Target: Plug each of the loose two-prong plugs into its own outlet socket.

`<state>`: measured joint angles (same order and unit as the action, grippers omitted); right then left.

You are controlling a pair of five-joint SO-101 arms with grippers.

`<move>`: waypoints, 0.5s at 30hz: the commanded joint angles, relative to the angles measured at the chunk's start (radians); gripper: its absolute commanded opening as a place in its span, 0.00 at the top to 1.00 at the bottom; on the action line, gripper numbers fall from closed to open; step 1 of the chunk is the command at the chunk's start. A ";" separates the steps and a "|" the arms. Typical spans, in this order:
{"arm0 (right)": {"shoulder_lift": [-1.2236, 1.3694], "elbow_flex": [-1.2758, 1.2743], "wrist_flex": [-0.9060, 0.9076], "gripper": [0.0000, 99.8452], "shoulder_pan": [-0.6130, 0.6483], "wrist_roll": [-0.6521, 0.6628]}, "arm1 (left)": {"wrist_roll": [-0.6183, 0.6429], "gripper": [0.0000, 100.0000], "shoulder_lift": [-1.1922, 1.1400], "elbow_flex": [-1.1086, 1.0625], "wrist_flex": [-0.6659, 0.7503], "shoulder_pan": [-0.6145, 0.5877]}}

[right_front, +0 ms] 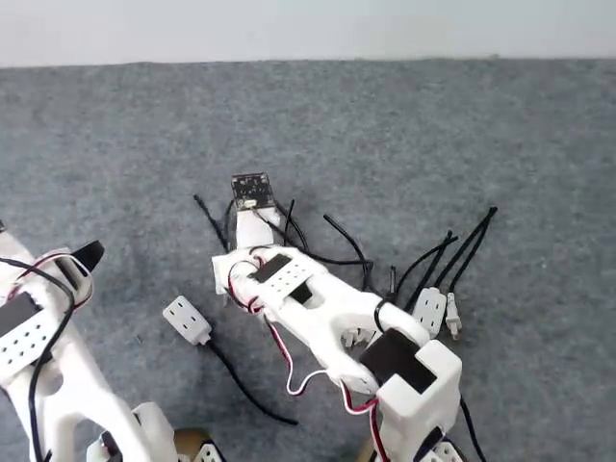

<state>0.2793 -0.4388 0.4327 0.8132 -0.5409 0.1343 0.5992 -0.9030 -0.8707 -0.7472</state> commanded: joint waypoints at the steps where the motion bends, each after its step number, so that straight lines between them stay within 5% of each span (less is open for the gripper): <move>1: -0.012 0.046 -0.004 0.88 0.090 0.068 | 0.006 0.62 0.028 0.012 0.026 -0.002; 8: -0.013 0.074 0.015 0.83 0.120 0.080 | 0.006 0.62 0.026 0.012 0.026 0.000; 15: -0.012 0.203 0.231 0.83 0.176 0.081 | 0.006 0.62 0.025 0.012 0.026 0.000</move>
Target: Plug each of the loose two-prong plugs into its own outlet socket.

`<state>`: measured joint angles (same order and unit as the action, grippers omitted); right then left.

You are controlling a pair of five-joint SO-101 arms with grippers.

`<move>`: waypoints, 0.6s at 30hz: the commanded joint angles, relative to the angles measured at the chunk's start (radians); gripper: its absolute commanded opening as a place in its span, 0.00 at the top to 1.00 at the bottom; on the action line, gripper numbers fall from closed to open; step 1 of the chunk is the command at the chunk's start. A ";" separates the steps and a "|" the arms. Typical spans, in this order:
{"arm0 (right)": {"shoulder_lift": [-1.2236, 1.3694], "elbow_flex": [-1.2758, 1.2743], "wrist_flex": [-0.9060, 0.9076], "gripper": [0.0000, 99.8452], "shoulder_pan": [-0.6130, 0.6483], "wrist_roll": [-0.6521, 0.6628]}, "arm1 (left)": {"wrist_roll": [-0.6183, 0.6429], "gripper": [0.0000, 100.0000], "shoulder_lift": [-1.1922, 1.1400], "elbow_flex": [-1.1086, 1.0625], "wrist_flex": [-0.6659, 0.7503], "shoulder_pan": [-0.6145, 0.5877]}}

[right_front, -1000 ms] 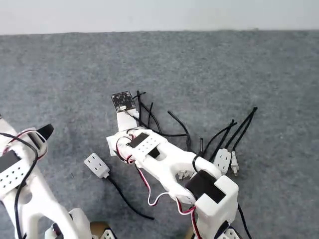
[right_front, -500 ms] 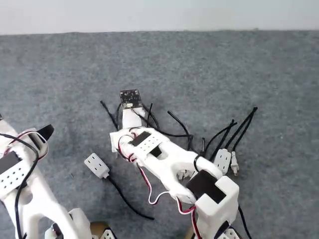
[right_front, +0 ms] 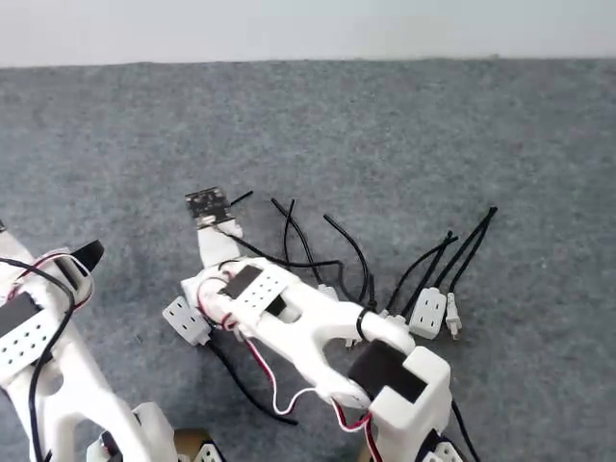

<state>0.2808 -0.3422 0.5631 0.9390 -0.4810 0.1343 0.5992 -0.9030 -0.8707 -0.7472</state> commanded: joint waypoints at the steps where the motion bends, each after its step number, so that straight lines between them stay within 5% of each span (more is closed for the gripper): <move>1: -0.013 0.115 0.114 0.83 0.059 0.021 | 0.006 0.62 0.025 0.012 0.026 0.000; 18: 0.081 0.129 0.117 0.83 0.041 0.021 | 0.006 0.62 0.021 0.012 0.028 0.000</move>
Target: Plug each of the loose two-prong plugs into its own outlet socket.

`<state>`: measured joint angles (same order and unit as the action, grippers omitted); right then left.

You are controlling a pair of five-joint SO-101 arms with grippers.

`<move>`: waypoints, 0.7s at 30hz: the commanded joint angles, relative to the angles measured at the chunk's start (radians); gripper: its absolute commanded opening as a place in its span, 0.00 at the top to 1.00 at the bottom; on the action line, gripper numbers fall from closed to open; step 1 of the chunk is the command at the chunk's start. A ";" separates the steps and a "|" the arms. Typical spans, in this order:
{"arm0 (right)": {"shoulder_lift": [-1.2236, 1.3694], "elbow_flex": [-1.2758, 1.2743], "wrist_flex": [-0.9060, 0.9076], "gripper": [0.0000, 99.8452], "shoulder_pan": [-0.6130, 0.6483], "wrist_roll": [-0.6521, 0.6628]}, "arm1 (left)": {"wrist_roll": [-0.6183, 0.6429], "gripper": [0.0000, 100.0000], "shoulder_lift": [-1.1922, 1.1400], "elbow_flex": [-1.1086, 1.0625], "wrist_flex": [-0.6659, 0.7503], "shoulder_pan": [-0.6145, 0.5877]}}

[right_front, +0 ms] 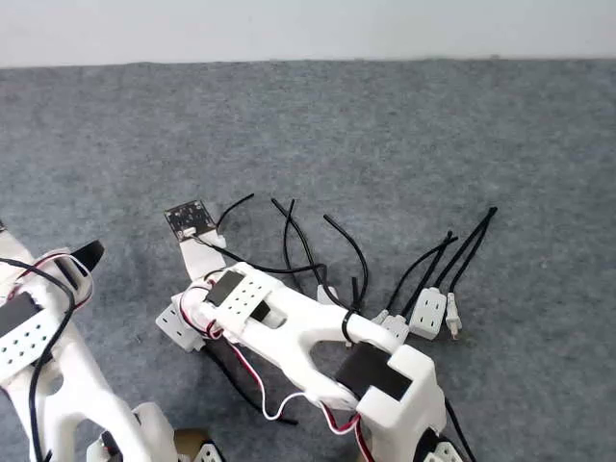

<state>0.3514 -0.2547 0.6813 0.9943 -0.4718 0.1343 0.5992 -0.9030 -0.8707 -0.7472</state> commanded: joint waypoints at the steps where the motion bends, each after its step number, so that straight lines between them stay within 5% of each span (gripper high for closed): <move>1: 0.015 0.041 -0.012 0.83 -0.024 0.012 | 0.006 0.62 0.021 0.012 0.028 0.000; 21: 0.010 0.041 -0.079 0.83 -0.045 0.006 | 0.006 0.62 0.021 0.012 0.028 0.000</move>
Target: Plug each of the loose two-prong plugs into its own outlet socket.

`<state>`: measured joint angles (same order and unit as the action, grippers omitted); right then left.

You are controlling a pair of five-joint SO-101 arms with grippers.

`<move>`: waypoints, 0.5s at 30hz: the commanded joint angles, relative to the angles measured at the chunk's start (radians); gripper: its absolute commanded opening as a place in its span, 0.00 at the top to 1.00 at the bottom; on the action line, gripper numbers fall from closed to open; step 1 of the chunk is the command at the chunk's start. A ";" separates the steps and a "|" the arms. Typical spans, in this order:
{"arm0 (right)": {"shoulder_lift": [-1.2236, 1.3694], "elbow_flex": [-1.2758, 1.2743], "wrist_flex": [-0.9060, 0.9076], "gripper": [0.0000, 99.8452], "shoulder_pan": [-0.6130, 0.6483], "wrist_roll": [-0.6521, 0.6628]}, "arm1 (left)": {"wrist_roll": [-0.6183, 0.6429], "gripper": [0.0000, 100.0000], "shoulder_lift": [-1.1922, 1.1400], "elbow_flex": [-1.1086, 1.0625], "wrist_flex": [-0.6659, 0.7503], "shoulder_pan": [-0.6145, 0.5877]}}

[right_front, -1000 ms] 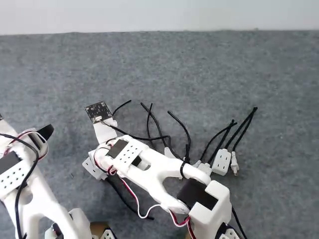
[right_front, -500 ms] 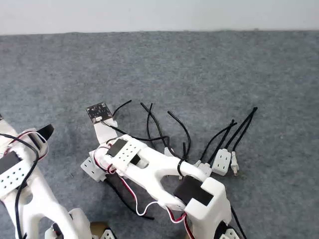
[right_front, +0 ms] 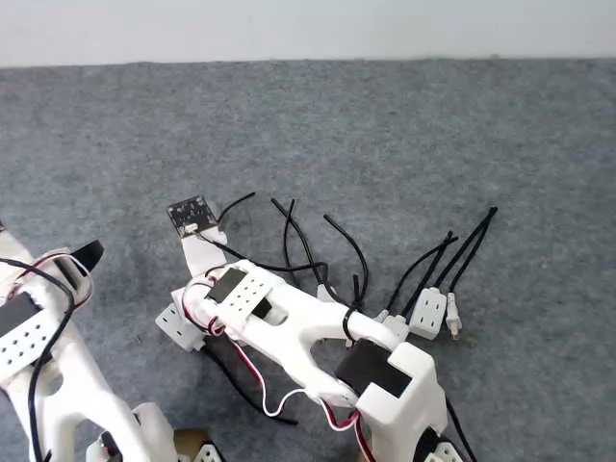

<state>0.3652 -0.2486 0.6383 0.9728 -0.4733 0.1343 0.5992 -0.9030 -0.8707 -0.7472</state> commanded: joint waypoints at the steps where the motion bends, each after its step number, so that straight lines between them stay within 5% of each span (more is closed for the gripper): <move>1: -0.004 0.035 -0.039 0.83 -0.024 0.005 | 0.006 0.62 0.021 0.012 0.028 0.000; 6: -0.005 0.035 -0.030 0.83 -0.033 -0.120 | 0.005 0.62 0.021 0.010 0.028 0.017; 15: -0.005 0.063 -0.010 0.83 -0.058 -0.126 | 0.005 0.62 0.021 -0.002 0.046 0.032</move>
<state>0.3667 -0.2486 0.6245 0.9513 -0.5854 0.1343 0.5992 -0.9137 -0.8600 -0.7227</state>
